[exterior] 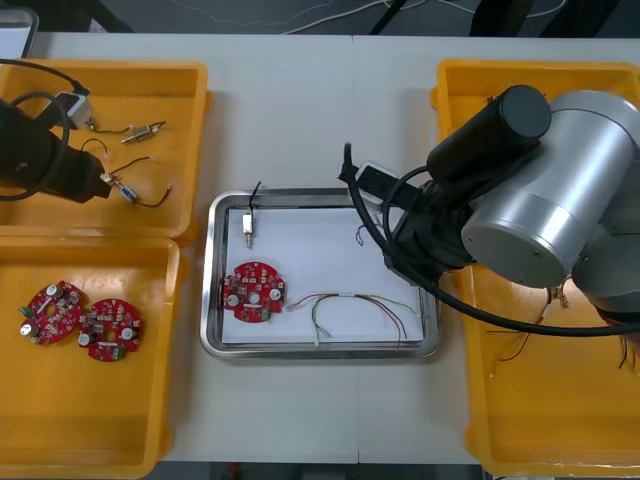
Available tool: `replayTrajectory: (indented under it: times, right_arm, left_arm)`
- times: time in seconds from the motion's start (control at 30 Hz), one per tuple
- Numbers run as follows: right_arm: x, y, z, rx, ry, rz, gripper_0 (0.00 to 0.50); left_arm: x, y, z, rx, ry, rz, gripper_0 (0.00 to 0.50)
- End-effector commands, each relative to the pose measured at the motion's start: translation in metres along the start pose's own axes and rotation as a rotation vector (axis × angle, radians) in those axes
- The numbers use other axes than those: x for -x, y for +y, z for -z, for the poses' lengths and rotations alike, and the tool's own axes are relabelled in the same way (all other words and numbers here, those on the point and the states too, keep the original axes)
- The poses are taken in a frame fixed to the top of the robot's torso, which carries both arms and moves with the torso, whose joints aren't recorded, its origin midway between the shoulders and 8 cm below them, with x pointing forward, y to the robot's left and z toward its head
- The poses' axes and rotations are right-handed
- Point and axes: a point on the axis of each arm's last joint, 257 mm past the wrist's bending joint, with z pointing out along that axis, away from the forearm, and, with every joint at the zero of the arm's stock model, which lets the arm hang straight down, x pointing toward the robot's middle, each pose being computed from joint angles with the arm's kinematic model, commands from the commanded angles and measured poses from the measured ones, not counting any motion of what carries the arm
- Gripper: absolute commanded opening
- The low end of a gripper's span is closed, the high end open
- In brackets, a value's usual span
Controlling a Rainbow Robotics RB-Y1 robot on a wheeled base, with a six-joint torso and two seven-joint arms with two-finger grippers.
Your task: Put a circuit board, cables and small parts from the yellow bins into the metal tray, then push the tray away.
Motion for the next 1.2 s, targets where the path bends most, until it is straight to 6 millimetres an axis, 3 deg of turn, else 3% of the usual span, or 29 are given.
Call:
replayTrajectory:
  times: [0.03, 0.3, 0.7, 1.07, 1.1, 1.13, 1.17, 1.2]
  right_arm:
    - [0.036, 0.011, -0.008, 0.001, -0.065, 0.063, 0.0]
    - [0.056, 0.015, -0.035, 0.015, -0.082, 0.137, 0.0]
    - [0.056, -0.004, -0.068, 0.025, -0.059, 0.338, 0.0]
    - [0.06, 0.007, -0.09, 0.044, -0.061, 0.401, 0.0]
    - [0.06, 0.007, -0.089, 0.046, -0.061, 0.402, 0.03]
    - [0.062, 0.008, -0.089, 0.045, -0.066, 0.405, 0.118]
    - [0.062, 0.008, -0.088, 0.044, -0.067, 0.406, 0.252]
    - [0.062, 0.007, -0.088, 0.042, -0.068, 0.408, 0.347]
  left_arm:
    - [0.0, 0.02, 0.016, 0.031, -0.016, 0.087, 0.5]
    - [-0.005, 0.016, 0.012, 0.033, -0.002, 0.318, 0.5]
    - [-0.002, 0.012, 0.003, 0.076, -0.009, 0.541, 0.5]
    - [0.008, 0.005, -0.006, 0.178, -0.031, 0.707, 0.5]
    - [0.009, 0.003, -0.007, 0.181, -0.034, 0.723, 0.5]
    - [0.011, 0.0, -0.007, 0.179, -0.036, 0.733, 0.5]
    - [0.014, -0.002, -0.007, 0.178, -0.041, 0.744, 0.5]
    - [0.014, -0.004, -0.007, 0.175, -0.041, 0.756, 0.5]
